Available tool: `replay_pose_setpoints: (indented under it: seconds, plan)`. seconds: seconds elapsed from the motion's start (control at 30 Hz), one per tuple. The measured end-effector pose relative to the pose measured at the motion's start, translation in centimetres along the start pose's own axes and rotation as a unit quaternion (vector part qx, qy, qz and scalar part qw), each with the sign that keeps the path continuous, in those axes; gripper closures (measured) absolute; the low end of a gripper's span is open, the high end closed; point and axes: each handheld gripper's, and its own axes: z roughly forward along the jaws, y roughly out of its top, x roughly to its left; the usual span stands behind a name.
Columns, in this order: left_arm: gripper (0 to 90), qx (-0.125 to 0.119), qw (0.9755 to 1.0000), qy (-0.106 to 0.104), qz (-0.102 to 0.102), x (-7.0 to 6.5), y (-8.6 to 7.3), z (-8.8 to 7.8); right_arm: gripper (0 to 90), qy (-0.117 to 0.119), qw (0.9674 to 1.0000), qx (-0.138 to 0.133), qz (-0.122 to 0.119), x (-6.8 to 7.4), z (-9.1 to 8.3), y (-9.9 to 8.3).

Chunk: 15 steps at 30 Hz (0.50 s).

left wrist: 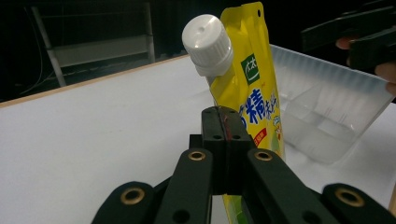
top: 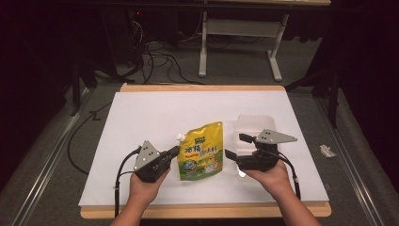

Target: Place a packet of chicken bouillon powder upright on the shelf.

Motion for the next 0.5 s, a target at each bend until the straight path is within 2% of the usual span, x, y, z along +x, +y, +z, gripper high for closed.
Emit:
replay_pose_setpoints:
  seconds: [0.27,0.4,0.5]
  plan:
    - [90.0,-0.004,0.9999,-0.005,0.009,-0.3,0.1,0.0,20.2,0.007,0.9995,0.032,-0.004,0.1,3.4,1.3]
    - [90.0,-0.004,0.9999,-0.007,0.011,-0.3,0.2,-0.1,27.5,0.02,0.9988,0.045,-0.003,0.2,4.8,1.5]
    - [90.0,-0.004,0.9999,-0.007,0.01,-0.3,0.2,-0.1,37.0,0.033,0.9979,0.056,-0.002,0.3,5.4,1.4]
